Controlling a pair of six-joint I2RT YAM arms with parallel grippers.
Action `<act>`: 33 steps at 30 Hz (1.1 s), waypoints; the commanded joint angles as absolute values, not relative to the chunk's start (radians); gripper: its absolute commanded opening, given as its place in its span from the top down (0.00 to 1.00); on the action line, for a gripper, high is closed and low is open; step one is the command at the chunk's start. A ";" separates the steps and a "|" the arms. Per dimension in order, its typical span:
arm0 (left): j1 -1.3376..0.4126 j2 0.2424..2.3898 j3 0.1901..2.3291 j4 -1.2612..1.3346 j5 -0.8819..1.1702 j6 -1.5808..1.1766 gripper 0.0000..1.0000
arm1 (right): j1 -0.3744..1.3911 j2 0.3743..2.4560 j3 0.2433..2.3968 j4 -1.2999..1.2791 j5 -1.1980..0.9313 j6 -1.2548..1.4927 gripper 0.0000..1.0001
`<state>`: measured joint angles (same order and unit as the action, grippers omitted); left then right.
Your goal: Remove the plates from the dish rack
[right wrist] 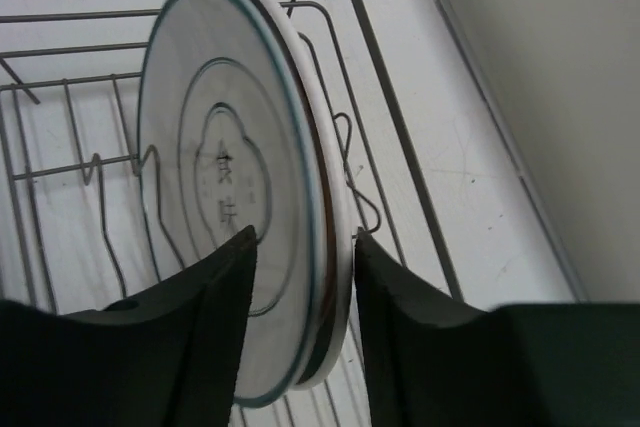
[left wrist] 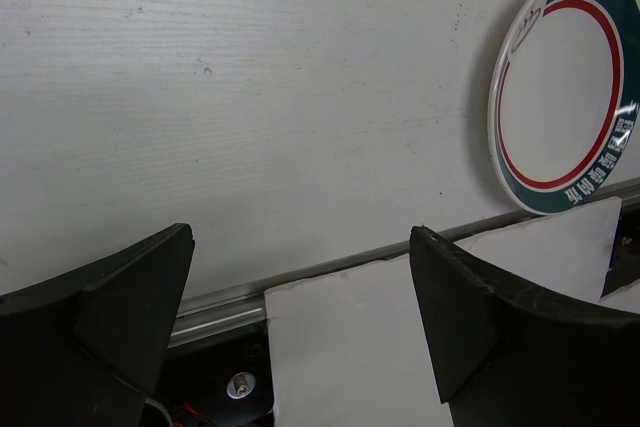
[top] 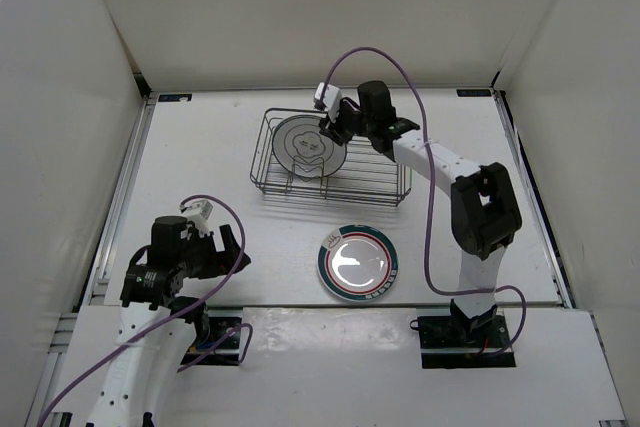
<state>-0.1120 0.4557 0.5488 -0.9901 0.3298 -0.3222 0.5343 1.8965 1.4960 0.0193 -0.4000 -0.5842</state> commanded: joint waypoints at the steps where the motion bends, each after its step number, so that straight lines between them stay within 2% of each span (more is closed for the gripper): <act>1: -0.104 0.446 0.552 -0.979 0.344 -0.318 0.00 | 0.532 1.904 1.551 0.106 -0.382 -0.568 0.50; 3: -0.106 0.448 0.554 -0.977 0.341 -0.318 0.00 | 0.532 1.893 1.537 0.152 -0.355 -0.537 0.34; 5: -0.106 0.448 0.554 -0.980 0.339 -0.316 0.00 | 0.534 1.870 1.499 0.225 -0.310 -0.517 0.23; 8: -0.104 0.449 0.554 -0.980 0.342 -0.316 0.00 | 0.531 1.852 1.486 0.268 -0.244 -0.502 0.18; 11: -0.106 0.443 0.552 -0.980 0.341 -0.316 0.00 | 0.532 1.824 1.483 0.284 -0.258 -0.488 0.18; 14: -0.106 0.442 0.554 -0.979 0.342 -0.318 0.00 | 0.531 1.798 1.473 0.269 -0.338 -0.494 0.22; 18: -0.104 0.440 0.552 -0.979 0.345 -0.316 0.00 | 0.532 1.784 1.471 0.220 -0.441 -0.499 0.34; 23: -0.104 0.436 0.554 -0.980 0.342 -0.314 0.00 | 0.534 1.795 1.465 0.195 -0.494 -0.502 0.42; 33: -0.106 0.436 0.552 -0.980 0.344 -0.316 0.00 | 0.531 1.861 1.494 0.137 -0.538 -0.488 0.43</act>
<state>-0.1120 0.4431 0.5488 -0.9901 0.3298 -0.3222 0.5316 1.8339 1.4734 0.1513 -0.5091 -0.4999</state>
